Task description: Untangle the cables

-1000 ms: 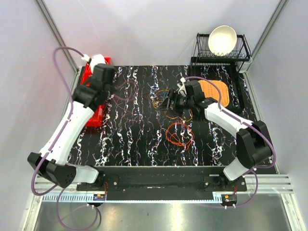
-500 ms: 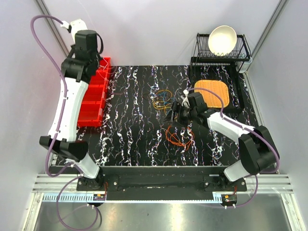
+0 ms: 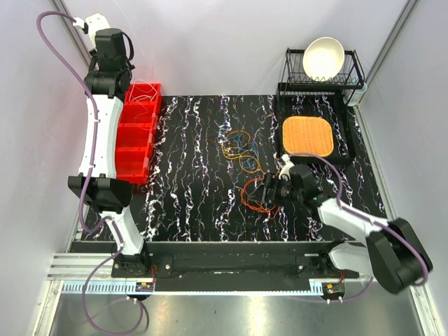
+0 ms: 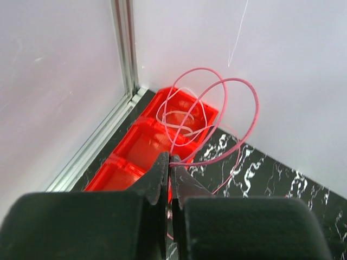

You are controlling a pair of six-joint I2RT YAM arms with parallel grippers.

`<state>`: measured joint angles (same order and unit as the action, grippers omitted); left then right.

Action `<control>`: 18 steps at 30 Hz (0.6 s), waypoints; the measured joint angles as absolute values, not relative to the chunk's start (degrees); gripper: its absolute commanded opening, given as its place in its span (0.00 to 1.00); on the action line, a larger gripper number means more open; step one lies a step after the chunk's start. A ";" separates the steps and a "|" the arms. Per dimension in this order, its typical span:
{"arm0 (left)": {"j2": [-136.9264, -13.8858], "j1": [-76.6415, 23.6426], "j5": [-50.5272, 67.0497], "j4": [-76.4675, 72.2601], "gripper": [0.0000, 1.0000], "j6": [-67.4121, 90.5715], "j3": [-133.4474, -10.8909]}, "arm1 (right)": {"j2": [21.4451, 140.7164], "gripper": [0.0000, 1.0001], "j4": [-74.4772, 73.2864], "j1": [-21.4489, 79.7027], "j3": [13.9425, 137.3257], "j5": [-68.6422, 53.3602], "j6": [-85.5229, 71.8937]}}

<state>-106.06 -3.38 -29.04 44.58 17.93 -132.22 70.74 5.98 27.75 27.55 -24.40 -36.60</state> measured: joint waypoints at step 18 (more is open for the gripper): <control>-112.81 3.95 -25.52 31.55 0.00 13.04 -131.50 | 66.08 0.85 16.88 27.75 21.04 -23.42 -36.45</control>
